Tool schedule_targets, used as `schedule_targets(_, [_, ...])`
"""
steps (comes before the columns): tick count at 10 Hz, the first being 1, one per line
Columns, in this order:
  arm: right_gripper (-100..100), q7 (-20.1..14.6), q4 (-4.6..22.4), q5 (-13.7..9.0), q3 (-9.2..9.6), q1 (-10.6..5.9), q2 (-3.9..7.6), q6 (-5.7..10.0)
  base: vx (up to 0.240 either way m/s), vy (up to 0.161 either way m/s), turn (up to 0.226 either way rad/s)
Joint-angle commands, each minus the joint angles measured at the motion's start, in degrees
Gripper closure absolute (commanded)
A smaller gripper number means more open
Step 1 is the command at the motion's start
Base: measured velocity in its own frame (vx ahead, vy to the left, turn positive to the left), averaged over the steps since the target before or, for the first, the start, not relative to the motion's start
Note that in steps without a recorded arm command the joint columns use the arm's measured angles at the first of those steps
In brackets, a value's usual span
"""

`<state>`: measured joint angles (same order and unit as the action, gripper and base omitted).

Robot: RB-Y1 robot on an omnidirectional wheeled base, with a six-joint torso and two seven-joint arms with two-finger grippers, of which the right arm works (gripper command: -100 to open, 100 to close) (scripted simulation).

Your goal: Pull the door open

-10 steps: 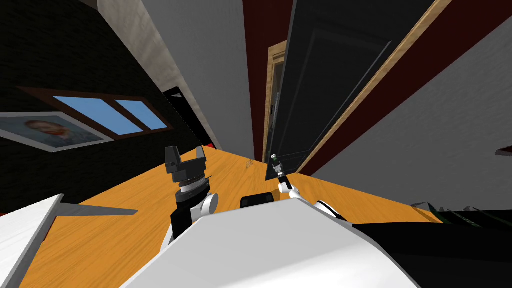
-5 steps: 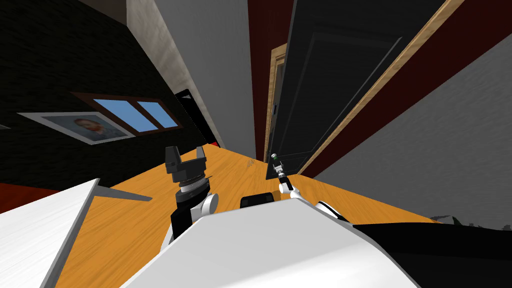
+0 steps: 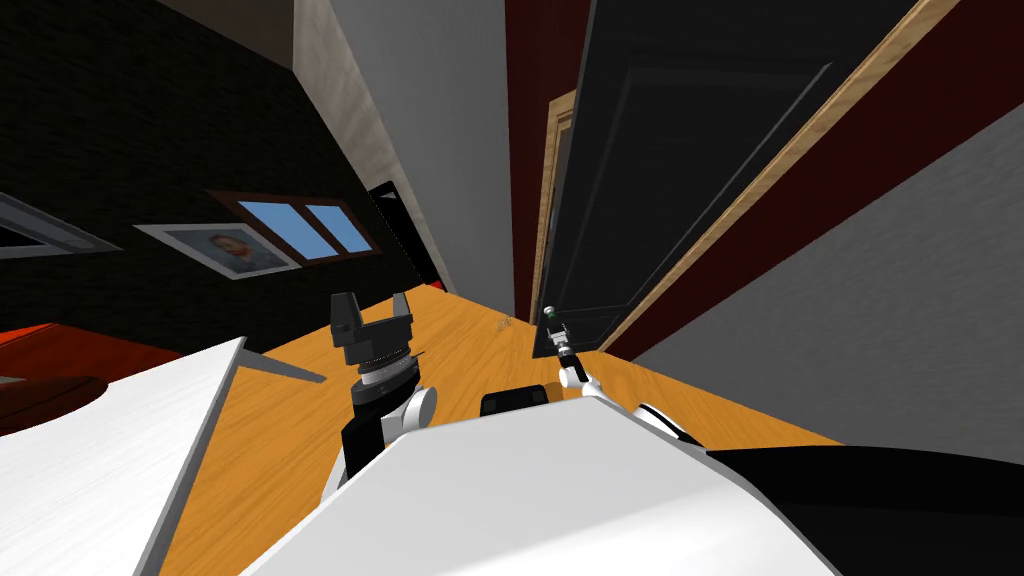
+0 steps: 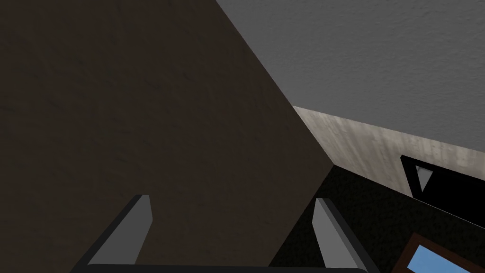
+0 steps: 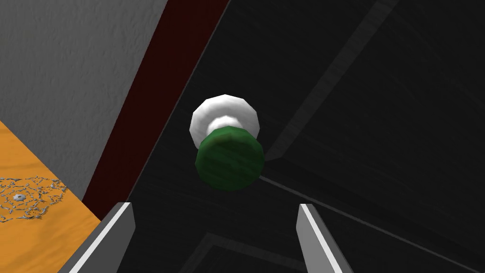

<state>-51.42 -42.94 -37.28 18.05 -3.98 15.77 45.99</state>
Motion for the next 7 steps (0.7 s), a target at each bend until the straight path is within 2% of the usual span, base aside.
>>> schedule_targets(1, [-100, -2.9, -0.2, -1.6, 0.76, 0.21, 0.37, 0.58, -0.076, -0.057, 0.183])
schedule_targets(2, [-100, -3.6, -0.2, -1.6, 0.76, 0.21, 0.37, 0.58, -0.061, -0.042, 0.084])
schedule_targets(7, [-100, -11.7, -0.8, -5.2, 2.51, 0.89, 1.38, 1.78, -0.065, -0.039, 0.118])
